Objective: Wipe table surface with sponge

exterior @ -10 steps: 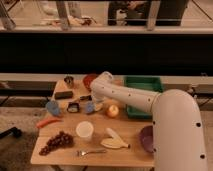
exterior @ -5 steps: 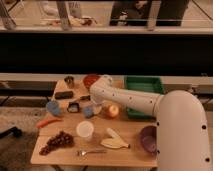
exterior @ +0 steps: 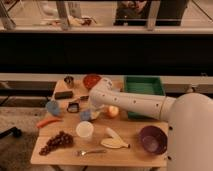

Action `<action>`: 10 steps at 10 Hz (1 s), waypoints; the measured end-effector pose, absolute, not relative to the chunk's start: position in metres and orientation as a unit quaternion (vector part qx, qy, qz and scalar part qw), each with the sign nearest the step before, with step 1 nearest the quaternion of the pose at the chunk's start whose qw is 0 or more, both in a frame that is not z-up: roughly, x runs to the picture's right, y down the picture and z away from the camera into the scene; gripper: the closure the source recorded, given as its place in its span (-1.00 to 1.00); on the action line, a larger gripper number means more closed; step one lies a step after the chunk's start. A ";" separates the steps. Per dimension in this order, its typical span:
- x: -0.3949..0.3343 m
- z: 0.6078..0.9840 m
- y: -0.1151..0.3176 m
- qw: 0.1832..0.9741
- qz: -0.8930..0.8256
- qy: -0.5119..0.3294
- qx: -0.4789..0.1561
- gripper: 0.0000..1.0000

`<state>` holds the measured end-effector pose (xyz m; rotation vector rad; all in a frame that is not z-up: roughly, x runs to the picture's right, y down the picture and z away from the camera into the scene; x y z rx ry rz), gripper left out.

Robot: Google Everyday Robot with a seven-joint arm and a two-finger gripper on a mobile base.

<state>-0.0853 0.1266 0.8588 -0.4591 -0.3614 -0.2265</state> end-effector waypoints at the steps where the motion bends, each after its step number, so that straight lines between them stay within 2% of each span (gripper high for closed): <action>1: -0.088 0.851 0.131 0.950 -0.115 -0.183 -0.226 1.00; 4: -0.087 0.845 0.138 0.947 -0.118 -0.185 -0.233 1.00; 10: -0.066 0.868 0.154 0.944 -0.116 -0.166 -0.259 1.00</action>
